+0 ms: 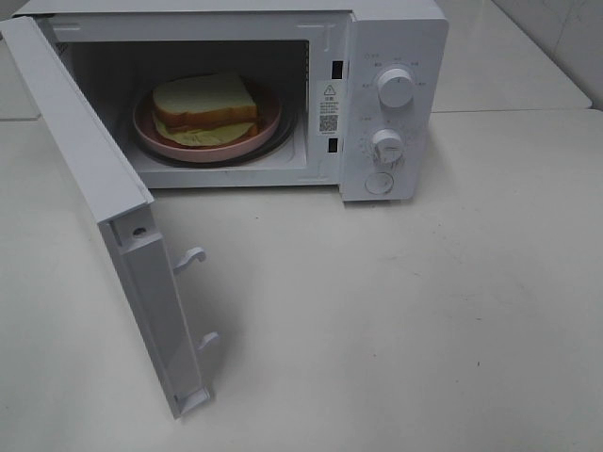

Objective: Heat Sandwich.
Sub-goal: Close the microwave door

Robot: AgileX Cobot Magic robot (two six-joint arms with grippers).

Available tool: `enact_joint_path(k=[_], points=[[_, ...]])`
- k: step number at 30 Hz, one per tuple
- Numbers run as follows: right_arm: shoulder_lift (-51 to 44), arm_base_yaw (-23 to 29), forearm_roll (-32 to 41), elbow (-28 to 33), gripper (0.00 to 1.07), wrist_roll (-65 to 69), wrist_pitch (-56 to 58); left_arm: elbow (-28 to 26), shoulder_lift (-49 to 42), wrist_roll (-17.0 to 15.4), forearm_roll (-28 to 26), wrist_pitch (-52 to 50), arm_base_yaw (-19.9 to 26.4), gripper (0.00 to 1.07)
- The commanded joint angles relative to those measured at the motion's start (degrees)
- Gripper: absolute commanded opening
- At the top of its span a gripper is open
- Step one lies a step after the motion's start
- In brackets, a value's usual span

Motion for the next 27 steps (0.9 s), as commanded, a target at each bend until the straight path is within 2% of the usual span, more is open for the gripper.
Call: enact_joint_path(k=[1, 27], points=[[-1.55, -0.34, 0.11, 0.11, 0.76, -0.23, -0.74, 0.0, -0.97, 0.11, -0.17, -0.34, 0.11, 1.0], [-1.55, -0.34, 0.11, 0.11, 0.76, -0.23, -0.74, 0.0, -0.97, 0.11, -0.17, -0.34, 0.11, 1.0]])
